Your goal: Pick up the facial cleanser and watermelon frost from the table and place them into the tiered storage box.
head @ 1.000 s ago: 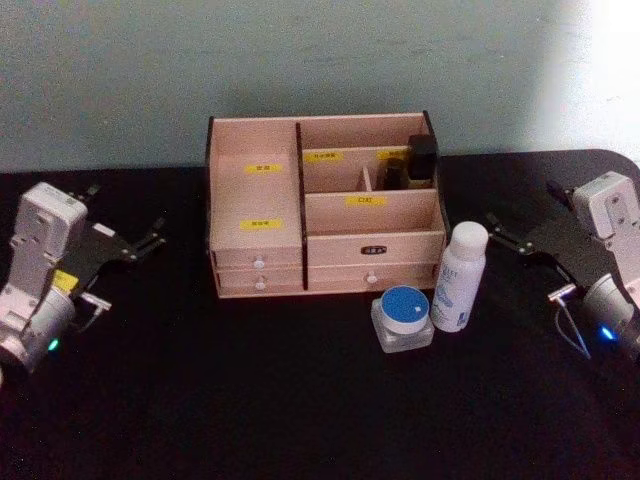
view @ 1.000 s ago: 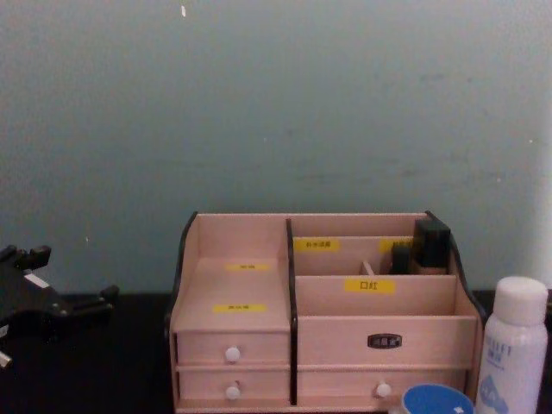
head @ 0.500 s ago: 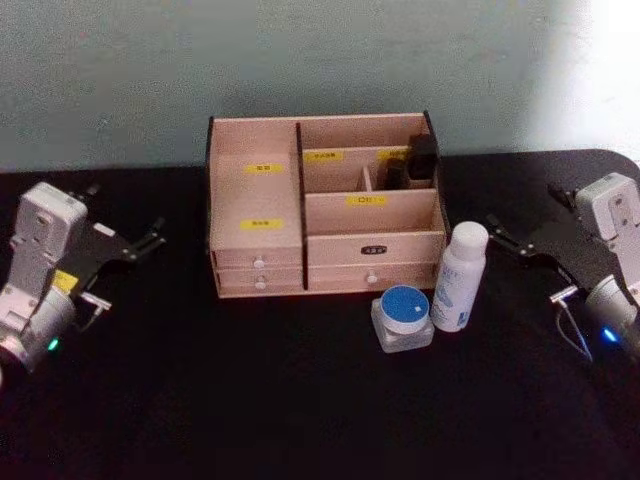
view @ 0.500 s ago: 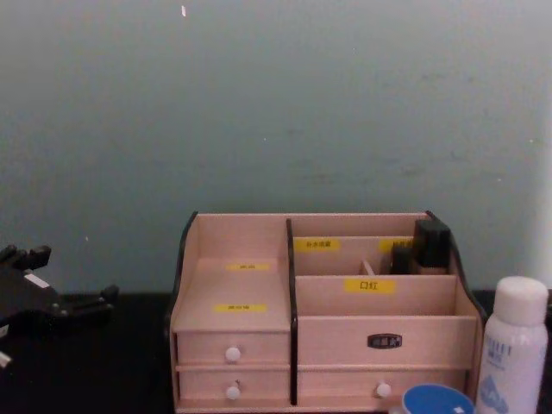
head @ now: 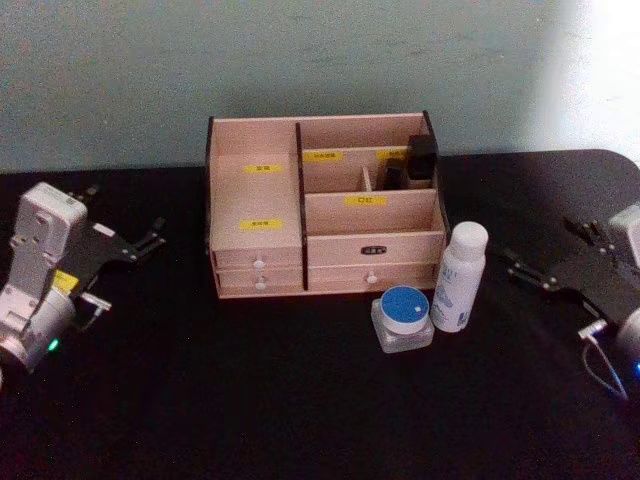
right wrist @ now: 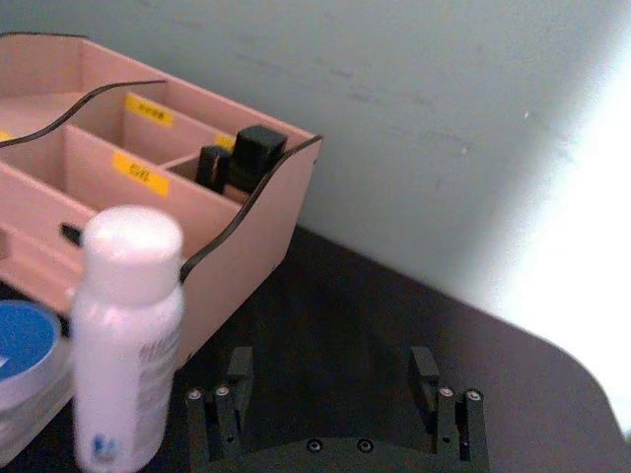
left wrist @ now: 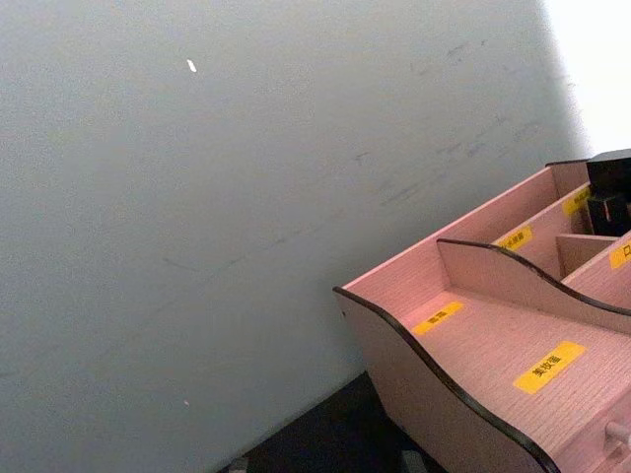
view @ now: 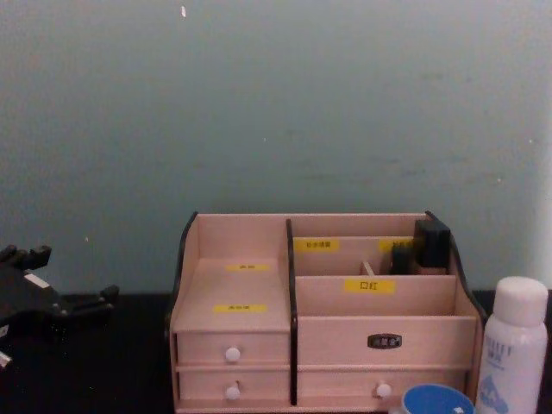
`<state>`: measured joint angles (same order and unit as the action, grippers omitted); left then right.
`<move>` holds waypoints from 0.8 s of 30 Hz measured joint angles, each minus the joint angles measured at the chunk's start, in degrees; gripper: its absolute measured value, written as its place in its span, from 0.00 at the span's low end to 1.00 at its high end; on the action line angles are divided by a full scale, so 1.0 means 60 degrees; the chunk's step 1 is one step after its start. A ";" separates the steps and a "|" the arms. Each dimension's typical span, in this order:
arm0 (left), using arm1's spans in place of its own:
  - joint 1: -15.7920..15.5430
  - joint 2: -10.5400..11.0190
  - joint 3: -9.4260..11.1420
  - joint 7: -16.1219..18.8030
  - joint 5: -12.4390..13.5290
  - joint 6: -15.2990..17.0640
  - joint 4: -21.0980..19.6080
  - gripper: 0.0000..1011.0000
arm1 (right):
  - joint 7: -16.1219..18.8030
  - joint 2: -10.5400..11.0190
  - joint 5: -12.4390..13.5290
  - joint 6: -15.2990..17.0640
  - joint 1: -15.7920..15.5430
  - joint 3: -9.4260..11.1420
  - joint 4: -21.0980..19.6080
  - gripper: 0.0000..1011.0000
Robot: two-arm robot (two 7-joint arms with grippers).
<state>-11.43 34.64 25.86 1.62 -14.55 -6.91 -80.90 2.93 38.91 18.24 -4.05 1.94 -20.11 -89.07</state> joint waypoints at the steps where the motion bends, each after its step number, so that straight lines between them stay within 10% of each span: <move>1: 0.0000 0.0000 0.0000 0.0000 0.0001 0.0000 0.0000 0.99 | 0.0053 0.0049 0.0067 0.0033 -0.0094 0.0051 -0.0078 0.99; 13: 0.0000 0.0000 0.0000 0.0000 0.0000 0.0000 0.0000 0.99 | 0.1350 0.0626 0.1587 0.0436 -0.1542 0.0920 -0.1385 0.99; 24: 0.0001 0.0000 0.0000 0.0000 0.0000 0.0000 0.0000 0.99 | 0.1938 0.0228 0.1941 0.0624 -0.1803 0.0910 -0.1596 0.99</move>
<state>-11.43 34.65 25.86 1.62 -14.55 -6.91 -80.90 14.55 40.28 29.89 -0.31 -8.88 -14.66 -98.65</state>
